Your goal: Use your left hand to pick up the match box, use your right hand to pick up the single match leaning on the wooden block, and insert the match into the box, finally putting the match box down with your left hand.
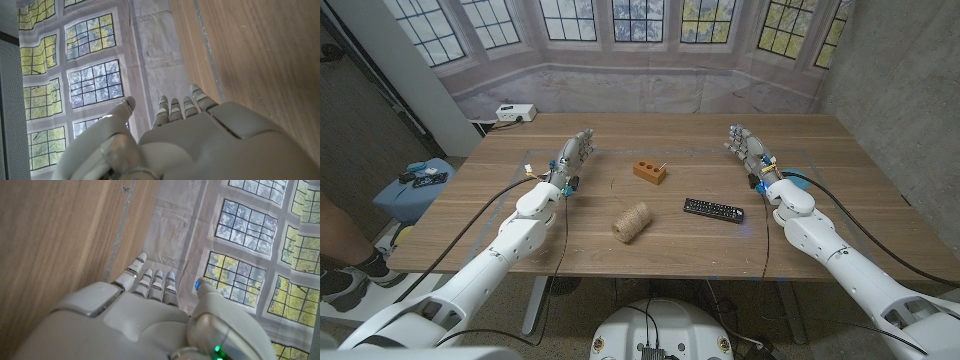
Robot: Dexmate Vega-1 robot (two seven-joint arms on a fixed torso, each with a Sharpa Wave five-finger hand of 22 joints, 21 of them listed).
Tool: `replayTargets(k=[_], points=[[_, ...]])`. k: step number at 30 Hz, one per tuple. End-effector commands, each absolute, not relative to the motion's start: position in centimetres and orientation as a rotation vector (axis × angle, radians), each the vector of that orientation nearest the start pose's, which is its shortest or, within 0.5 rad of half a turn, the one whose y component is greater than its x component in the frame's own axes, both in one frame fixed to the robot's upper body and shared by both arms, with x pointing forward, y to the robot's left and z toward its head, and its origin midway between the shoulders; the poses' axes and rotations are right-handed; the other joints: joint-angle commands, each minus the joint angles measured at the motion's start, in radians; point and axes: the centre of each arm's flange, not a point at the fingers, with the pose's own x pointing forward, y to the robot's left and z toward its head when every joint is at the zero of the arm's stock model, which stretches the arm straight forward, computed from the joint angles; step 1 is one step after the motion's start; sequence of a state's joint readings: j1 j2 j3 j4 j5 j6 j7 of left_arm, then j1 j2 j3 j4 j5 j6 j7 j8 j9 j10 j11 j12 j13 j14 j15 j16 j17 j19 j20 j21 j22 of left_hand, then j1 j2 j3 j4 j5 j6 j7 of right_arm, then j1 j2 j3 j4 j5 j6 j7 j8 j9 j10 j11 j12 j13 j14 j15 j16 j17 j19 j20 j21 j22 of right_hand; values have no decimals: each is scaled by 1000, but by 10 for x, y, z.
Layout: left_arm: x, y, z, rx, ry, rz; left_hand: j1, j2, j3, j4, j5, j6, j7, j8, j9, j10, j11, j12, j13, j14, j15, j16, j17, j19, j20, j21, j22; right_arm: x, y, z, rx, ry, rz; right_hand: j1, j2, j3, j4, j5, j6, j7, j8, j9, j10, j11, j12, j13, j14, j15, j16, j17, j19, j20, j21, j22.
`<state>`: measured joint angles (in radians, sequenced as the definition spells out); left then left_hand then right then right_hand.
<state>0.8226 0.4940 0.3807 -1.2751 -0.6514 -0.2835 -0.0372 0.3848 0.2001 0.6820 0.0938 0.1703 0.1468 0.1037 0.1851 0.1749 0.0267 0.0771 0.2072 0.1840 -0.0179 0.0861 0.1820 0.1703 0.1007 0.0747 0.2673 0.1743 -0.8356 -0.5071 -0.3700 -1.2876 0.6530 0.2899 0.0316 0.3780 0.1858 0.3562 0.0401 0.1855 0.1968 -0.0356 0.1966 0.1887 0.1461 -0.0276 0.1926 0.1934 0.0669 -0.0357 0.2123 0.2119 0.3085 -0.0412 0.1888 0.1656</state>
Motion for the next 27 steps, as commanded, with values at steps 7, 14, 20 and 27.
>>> replayTargets(k=[7, 14, 20, 27], points=[[661, 282, -28, -21, -552, -228, 13, -7, 8, -6, 6, 9, 0, 4, 4, 1, 6, 5, 1, -2, 5, 5, 3, 11, -2, 3, 2, 659, -289, -29, 51, -583, 200, 8, -2, 7, -1, 4, 6, 1, 5, 5, 7, 2, 6, 3, 7, -17, 4, 5, 8, -13, 5, 5], [656, 290, -24, 51, -534, -219, 19, -21, 6, -22, 7, 8, -4, 2, 4, 0, 2, 2, 1, -1, 2, 3, 0, 12, -5, -1, 1, 659, -285, -27, 42, -585, 206, 8, -3, 8, -2, 3, 5, 1, 5, 5, 6, 2, 6, 3, 6, -16, 4, 5, 7, -13, 5, 5], [652, 296, -22, 105, -531, -204, 29, -28, 6, -40, 9, 6, -6, 0, 3, -1, 1, 0, 0, -1, 2, 0, -2, 15, -6, -5, 0, 656, -282, -25, 32, -590, 207, 9, -3, 9, -3, 3, 5, 2, 5, 5, 5, 2, 5, 3, 6, -18, 5, 5, 7, -13, 5, 5], [645, 301, -12, 198, -542, -184, 42, -30, 8, -61, 11, 3, -7, -1, 3, -3, 0, -2, 0, 0, 2, -1, -3, 17, -6, -10, -1, 652, -280, -25, 25, -594, 202, 10, -3, 10, -4, 2, 4, 2, 4, 5, 3, 2, 5, 3, 4, -20, 4, 5, 7, -13, 4, 5]])
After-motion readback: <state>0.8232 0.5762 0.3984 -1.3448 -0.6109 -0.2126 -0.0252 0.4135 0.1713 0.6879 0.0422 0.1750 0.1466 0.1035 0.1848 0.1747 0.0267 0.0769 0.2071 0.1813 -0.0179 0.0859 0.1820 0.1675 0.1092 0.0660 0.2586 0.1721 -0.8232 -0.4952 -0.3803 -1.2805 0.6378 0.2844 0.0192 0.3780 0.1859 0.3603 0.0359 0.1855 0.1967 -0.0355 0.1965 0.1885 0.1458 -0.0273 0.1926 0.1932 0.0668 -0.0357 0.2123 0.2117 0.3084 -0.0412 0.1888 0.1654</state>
